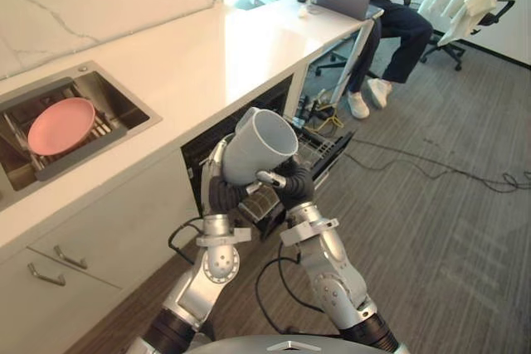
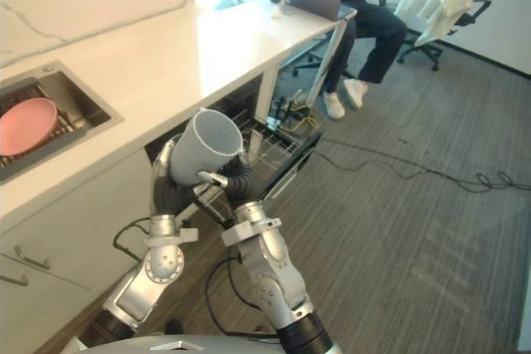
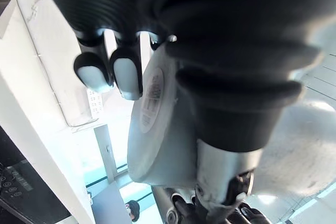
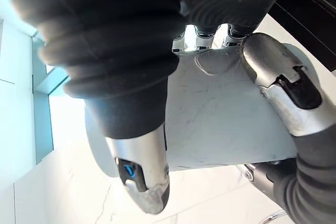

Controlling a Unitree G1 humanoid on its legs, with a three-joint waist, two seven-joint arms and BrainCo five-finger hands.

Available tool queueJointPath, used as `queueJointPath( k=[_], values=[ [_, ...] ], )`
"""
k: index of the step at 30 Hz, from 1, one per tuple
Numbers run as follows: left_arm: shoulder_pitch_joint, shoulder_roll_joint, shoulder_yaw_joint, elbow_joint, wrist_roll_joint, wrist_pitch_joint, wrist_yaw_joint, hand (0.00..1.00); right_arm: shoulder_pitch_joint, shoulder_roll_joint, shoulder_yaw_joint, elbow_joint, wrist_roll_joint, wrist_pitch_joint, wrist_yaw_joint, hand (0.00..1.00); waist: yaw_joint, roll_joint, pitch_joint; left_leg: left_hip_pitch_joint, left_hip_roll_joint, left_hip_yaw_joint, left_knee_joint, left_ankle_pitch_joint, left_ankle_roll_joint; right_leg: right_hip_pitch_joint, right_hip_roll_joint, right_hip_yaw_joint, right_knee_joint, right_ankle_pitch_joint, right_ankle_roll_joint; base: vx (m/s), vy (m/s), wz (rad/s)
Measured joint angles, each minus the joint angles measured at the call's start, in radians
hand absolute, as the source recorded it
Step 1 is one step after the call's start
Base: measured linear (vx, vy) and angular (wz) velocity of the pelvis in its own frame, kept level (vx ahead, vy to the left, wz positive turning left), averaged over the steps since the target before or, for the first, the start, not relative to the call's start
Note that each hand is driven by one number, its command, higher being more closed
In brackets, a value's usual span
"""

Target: Walk over to the sink, pick up the cup, carry it to the dishwasher, place the cup inside the dishwasher, then close the dishwasher door

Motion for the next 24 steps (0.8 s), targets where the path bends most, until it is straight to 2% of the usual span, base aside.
queueJointPath(
  k=[4, 14, 19, 20, 24],
  values=[
    [-0.002, 0.000, -0.010, 0.007, 0.000, 0.000, -0.003, 1.00, 0.000, -0.003, -0.002, 0.005, -0.004, 0.000, -0.035, 1.00, 0.000, 0.003, -0.011, 0.001, 0.000, -0.001, -0.004, 0.007, 0.001, -0.001, 0.000, 0.000, 0.005, 0.000, 0.000, -0.01, 0.003, 0.00],
    [-0.001, 0.001, -0.023, 0.067, -0.001, 0.011, 0.003, 1.00, 0.003, -0.013, 0.010, 0.038, -0.060, -0.007, -0.098, 1.00, -0.002, 0.030, -0.032, -0.004, 0.005, -0.005, -0.006, 0.022, -0.002, -0.014, 0.002, 0.000, 0.019, -0.004, -0.004, -0.06, 0.011, 0.01],
    [0.012, 0.001, -0.027, 0.072, -0.005, 0.013, 0.016, 1.00, 0.009, -0.013, 0.022, 0.038, -0.081, -0.007, -0.121, 1.00, -0.002, 0.033, -0.049, -0.019, 0.009, -0.008, -0.006, 0.028, -0.003, -0.025, 0.004, -0.002, 0.015, 0.001, -0.001, -0.01, 0.003, 0.01],
    [0.015, 0.001, -0.028, 0.072, -0.015, 0.013, 0.016, 0.00, 0.009, -0.013, 0.027, 0.038, -0.094, -0.007, -0.135, 1.00, -0.002, 0.033, -0.050, -0.019, 0.009, -0.009, -0.006, 0.028, -0.003, -0.024, 0.004, -0.002, 0.015, 0.002, -0.002, 0.00, 0.000, 0.00],
    [0.028, 0.002, -0.052, 0.082, -0.023, 0.013, 0.014, 0.00, 0.008, -0.003, 0.015, 0.038, -0.099, -0.010, -0.174, 1.00, -0.001, 0.033, -0.054, -0.021, 0.008, -0.009, -0.006, 0.030, -0.002, -0.024, 0.004, -0.002, 0.011, 0.007, -0.002, 0.00, 0.000, 0.00]
  ],
)
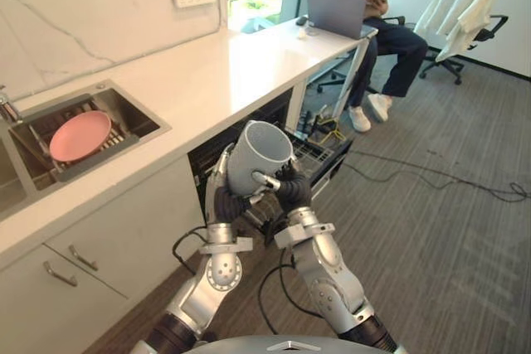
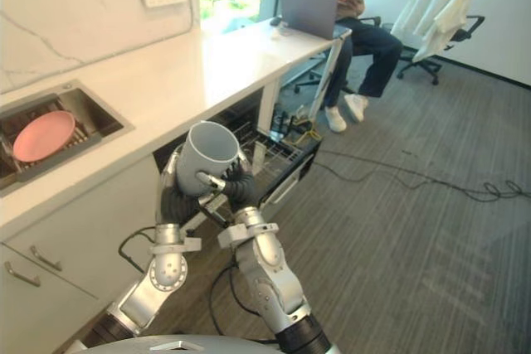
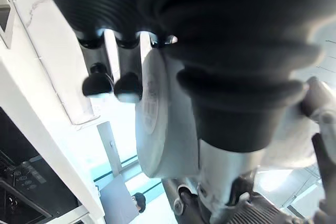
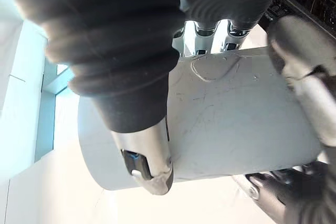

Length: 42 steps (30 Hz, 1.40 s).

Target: Walk over to the sink, pick up the cup, carry it to the dishwasher, place the cup inside the dishwasher, then close the dishwasher door

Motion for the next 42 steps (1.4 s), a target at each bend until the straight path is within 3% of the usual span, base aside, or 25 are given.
queueJointPath(
  k=[9, 16, 18, 20, 24, 26, 32, 34, 37, 38, 42],
  values=[
    [0.019, -0.001, -0.003, 0.030, -0.061, 0.006, -0.003, 0.00, 0.000, 0.014, -0.082, 0.000, 0.000, -0.020, -0.074, 1.00, -0.003, 0.003, -0.002, -0.003, 0.000, -0.002, 0.000, 0.004, 0.005, -0.001, 0.001, -0.002, -0.003, 0.002, -0.003, 0.00, 0.000, 0.00],
    [0.023, -0.003, 0.097, 0.040, -0.123, 0.007, -0.003, 0.00, 0.000, 0.029, -0.176, 0.005, -0.015, -0.023, -0.089, 1.00, -0.004, 0.003, -0.002, -0.006, 0.000, -0.006, 0.000, 0.010, 0.007, 0.001, 0.000, -0.009, -0.007, 0.006, -0.001, 0.00, 0.001, 0.01],
    [0.027, -0.004, 0.132, 0.083, -0.170, 0.007, -0.049, 0.00, -0.005, 0.028, -0.220, 0.041, -0.040, -0.027, -0.088, 1.00, -0.003, 0.005, -0.003, -0.009, 0.000, -0.012, 0.000, 0.013, 0.007, 0.004, 0.000, -0.018, -0.012, 0.011, -0.001, 0.00, 0.005, 0.11],
    [0.033, 0.001, 0.146, 0.188, -0.278, 0.023, -0.170, 0.00, -0.021, 0.007, -0.298, 0.125, -0.041, -0.024, -0.087, 1.00, 0.001, 0.007, -0.005, -0.022, 0.001, -0.030, 0.000, 0.019, 0.008, 0.007, 0.000, -0.031, -0.024, 0.018, -0.003, -0.02, 0.009, 0.19],
    [0.087, 0.023, 0.146, 0.351, -0.356, 0.076, -0.326, 0.00, -0.132, -0.077, -0.391, 0.315, -0.084, -0.006, -0.087, 1.00, 0.005, 0.014, 0.002, -0.073, 0.003, -0.062, 0.000, 0.034, 0.007, -0.015, -0.001, -0.069, -0.042, 0.040, -0.006, -0.06, 0.024, 0.27],
    [0.097, 0.039, 0.174, 0.458, -0.382, 0.098, -0.400, 0.00, -0.293, -0.136, -0.431, 0.455, -0.143, 0.009, -0.090, 1.00, 0.024, 0.020, 0.068, -0.111, 0.010, -0.086, 0.001, 0.054, -0.001, -0.038, 0.006, -0.087, -0.048, 0.059, -0.017, -0.12, 0.017, 0.23],
    [0.078, 0.086, 0.286, 0.629, -0.458, 0.119, -0.510, 0.00, -0.699, -0.335, -0.448, 0.732, -0.192, 0.038, -0.100, 1.00, 0.089, 0.052, 0.257, -0.251, 0.025, -0.174, 0.001, 0.077, -0.034, -0.125, 0.026, -0.169, -0.069, 0.100, -0.040, -0.14, -0.032, 0.33],
    [0.058, 0.087, 0.304, 0.636, -0.492, 0.091, -0.550, 0.00, -0.815, -0.399, -0.447, 0.817, -0.192, 0.053, -0.092, 1.00, 0.116, 0.077, 0.312, -0.288, 0.026, -0.200, 0.001, 0.094, -0.042, -0.146, 0.031, -0.192, -0.077, 0.116, -0.043, -0.08, -0.041, 0.29],
    [0.055, 0.088, 0.324, 0.641, -0.532, 0.033, -0.596, 0.00, -0.922, -0.442, -0.399, 0.918, -0.192, 0.076, -0.055, 1.00, 0.130, 0.094, 0.352, -0.315, 0.027, -0.224, 0.001, 0.134, -0.034, -0.158, 0.038, -0.207, -0.088, 0.132, -0.039, -0.03, -0.048, 0.08],
    [0.053, 0.090, 0.332, 0.654, -0.544, 0.006, -0.609, 0.00, -0.958, -0.464, -0.371, 0.967, -0.192, 0.094, -0.035, 1.00, 0.139, 0.097, 0.355, -0.335, 0.025, -0.225, 0.001, 0.144, -0.036, -0.171, 0.038, -0.214, -0.094, 0.138, -0.038, 0.05, -0.036, 0.07],
    [0.032, 0.102, 0.334, 0.711, -0.589, -0.021, -0.639, 0.00, -1.065, -0.516, -0.308, 1.108, -0.196, 0.183, 0.025, 1.00, 0.168, 0.120, 0.379, -0.368, 0.018, -0.234, 0.001, 0.146, -0.017, -0.196, 0.035, -0.222, -0.103, 0.145, -0.032, 0.06, -0.033, 0.06]
  ],
)
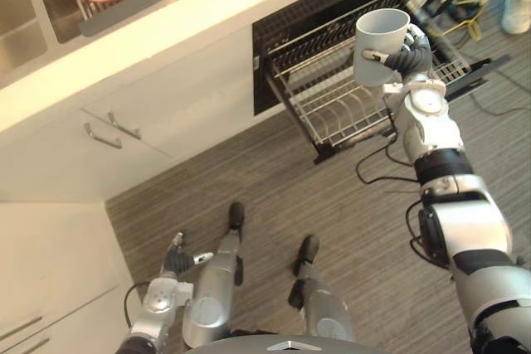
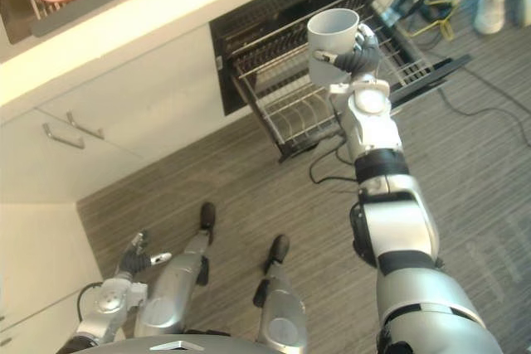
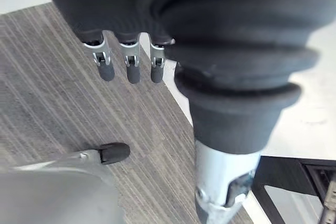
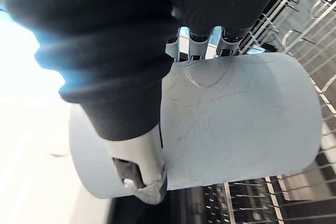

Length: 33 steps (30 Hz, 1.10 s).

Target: Walk over to the sink, pick up the cup, carry it to the dishwasher, place the cup inside the dishwasher, then close the dishwasher door

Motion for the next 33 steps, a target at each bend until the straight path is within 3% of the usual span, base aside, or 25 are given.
queueJointPath(
  k=[3, 5, 11, 16, 19, 20, 24, 33],
  values=[
    [-0.001, -0.003, -0.018, 0.045, -0.039, 0.000, -0.029, 0.00, -0.056, -0.026, 0.028, 0.071, -0.041, 0.060, 0.054, 1.00, 0.011, 0.031, 0.019, -0.029, -0.003, -0.024, 0.005, 0.010, 0.015, -0.014, 0.001, -0.025, 0.001, -0.002, 0.008, 0.08, -0.042, 0.22],
    [-0.003, -0.010, -0.042, 0.053, -0.059, -0.002, -0.038, 0.00, -0.099, -0.046, 0.037, 0.122, -0.086, 0.107, 0.092, 1.00, 0.038, 0.059, 0.034, -0.052, -0.003, -0.033, 0.005, 0.012, 0.014, -0.040, 0.001, -0.031, 0.010, -0.008, 0.009, 0.05, -0.042, 0.08],
    [-0.035, -0.031, -0.091, 0.057, -0.116, -0.001, -0.065, 0.00, -0.174, -0.068, 0.072, 0.228, -0.201, 0.193, 0.150, 1.00, 0.069, 0.141, 0.068, -0.112, -0.005, -0.058, 0.006, 0.019, 0.009, -0.130, -0.016, -0.050, 0.112, -0.060, 0.010, 0.02, -0.014, 0.10],
    [-0.037, -0.024, -0.126, 0.057, -0.143, -0.002, -0.079, 0.00, -0.195, -0.088, 0.092, 0.231, -0.236, 0.229, 0.164, 1.00, 0.084, 0.145, 0.066, -0.143, -0.018, -0.068, 0.006, 0.020, 0.006, -0.202, -0.047, -0.050, 0.220, -0.120, 0.015, 0.05, -0.007, 0.08],
    [-0.046, -0.021, -0.167, 0.063, -0.168, -0.001, -0.081, 0.00, -0.225, -0.111, 0.104, 0.231, -0.236, 0.238, 0.160, 1.00, 0.099, 0.161, 0.054, -0.165, -0.026, -0.073, 0.006, 0.018, 0.004, -0.249, -0.067, -0.050, 0.277, -0.151, 0.018, 0.04, -0.008, 0.09],
    [-0.048, -0.021, -0.180, 0.064, -0.179, -0.001, -0.081, 0.00, -0.243, -0.121, 0.110, 0.230, -0.237, 0.239, 0.162, 0.00, 0.106, 0.168, 0.049, -0.178, -0.029, -0.072, 0.006, 0.018, 0.004, -0.271, -0.074, -0.048, 0.298, -0.163, 0.018, 0.03, -0.020, 0.05],
    [-0.054, -0.023, -0.213, 0.065, -0.195, 0.005, -0.081, 0.00, -0.247, -0.122, 0.148, 0.231, -0.276, 0.255, 0.155, 0.00, 0.126, 0.188, 0.035, -0.190, -0.036, -0.073, 0.006, 0.018, 0.003, -0.307, -0.092, -0.042, 0.355, -0.198, 0.017, 0.03, -0.026, 0.03],
    [-0.054, -0.021, -0.234, 0.057, -0.196, 0.005, -0.079, 0.00, -0.288, -0.126, 0.184, 0.231, -0.278, 0.259, 0.115, 0.00, 0.142, 0.198, 0.028, -0.165, -0.041, -0.074, 0.007, 0.025, 0.000, -0.331, -0.115, -0.027, 0.452, -0.269, 0.006, 0.04, -0.063, 0.02]
  ],
)
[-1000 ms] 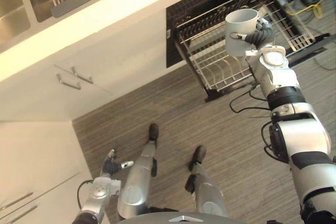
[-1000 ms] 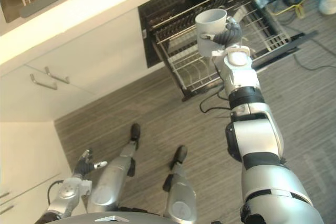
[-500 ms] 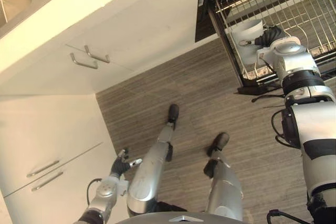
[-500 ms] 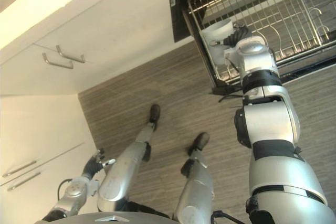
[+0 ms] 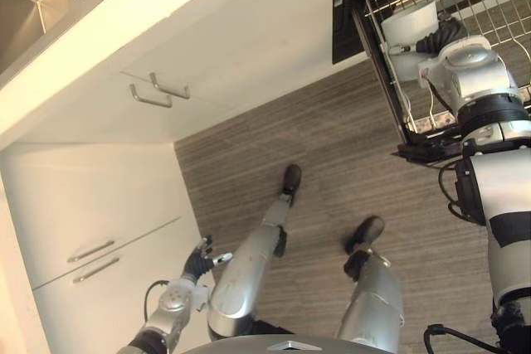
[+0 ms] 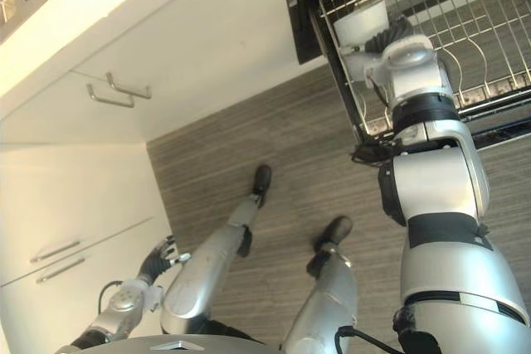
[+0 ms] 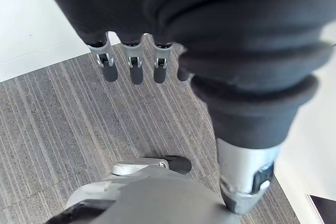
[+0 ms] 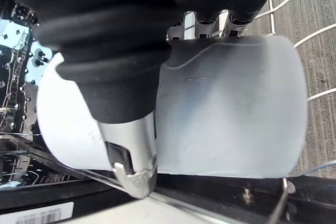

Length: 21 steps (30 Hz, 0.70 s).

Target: Walk over to the sink, pick up the cup, carry it to the dishwasher, place the cup inside the dishwasher, then close the dishwasher door

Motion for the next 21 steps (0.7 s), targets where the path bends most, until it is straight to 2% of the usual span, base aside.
queueJointPath(
  k=[2, 5, 8, 12, 15, 18, 21],
  values=[
    [0.005, 0.009, -0.006, -0.006, 0.001, 0.000, -0.002, 0.00, -0.008, -0.002, 0.001, 0.000, -0.002, -0.015, 0.005, 0.00, -0.006, 0.002, -0.001, 0.030, -0.004, -0.004, 0.000, -0.001, -0.001, 0.022, -0.003, 0.006, -0.001, -0.003, 0.000, 0.01, -0.058, -0.11],
    [0.018, 0.015, -0.006, -0.017, 0.001, 0.001, -0.007, 0.00, -0.030, -0.017, 0.001, 0.000, -0.002, -0.039, 0.017, 0.00, -0.035, 0.006, -0.005, 0.055, -0.004, -0.023, 0.000, -0.007, -0.008, 0.054, -0.002, 0.003, -0.009, -0.003, 0.000, 0.00, -0.061, 0.02],
    [0.025, 0.016, -0.004, -0.024, 0.002, 0.001, -0.019, 0.00, -0.033, -0.034, 0.001, -0.002, -0.002, -0.056, 0.025, 0.00, -0.043, 0.006, -0.005, 0.090, -0.003, -0.025, 0.000, -0.014, -0.015, 0.096, 0.001, -0.001, -0.019, -0.001, 0.002, -0.01, -0.049, 0.00],
    [0.053, 0.014, 0.014, -0.036, 0.005, 0.002, -0.028, 0.00, -0.046, -0.034, -0.001, -0.010, 0.017, -0.108, 0.092, 0.00, -0.077, 0.006, -0.004, 0.145, 0.013, -0.026, -0.001, -0.030, -0.019, 0.174, 0.023, -0.019, -0.063, 0.008, -0.001, 0.00, -0.057, 0.01],
    [0.069, 0.001, 0.049, -0.038, 0.005, 0.002, -0.035, 0.00, -0.047, -0.034, -0.006, -0.023, 0.025, -0.134, 0.126, 0.00, -0.090, 0.004, -0.003, 0.172, 0.021, -0.023, -0.001, -0.034, -0.021, 0.211, 0.035, -0.021, -0.088, 0.018, 0.000, 0.03, -0.055, -0.05],
    [0.094, -0.016, 0.108, -0.048, 0.005, 0.001, -0.042, 0.00, -0.038, -0.034, -0.066, -0.070, 0.102, -0.179, 0.136, 0.00, -0.115, -0.004, 0.003, 0.215, 0.030, -0.021, -0.001, -0.035, -0.023, 0.264, 0.047, -0.023, -0.111, 0.025, -0.002, 0.04, -0.078, -0.03],
    [0.126, -0.027, 0.163, -0.054, 0.005, -0.008, -0.039, 0.00, 0.069, -0.032, -0.189, -0.234, 0.190, -0.244, 0.132, 0.00, -0.145, -0.024, 0.014, 0.284, 0.042, -0.018, -0.001, -0.056, -0.031, 0.350, 0.065, -0.031, -0.149, 0.026, -0.003, 0.02, -0.087, 0.01]
  ],
)
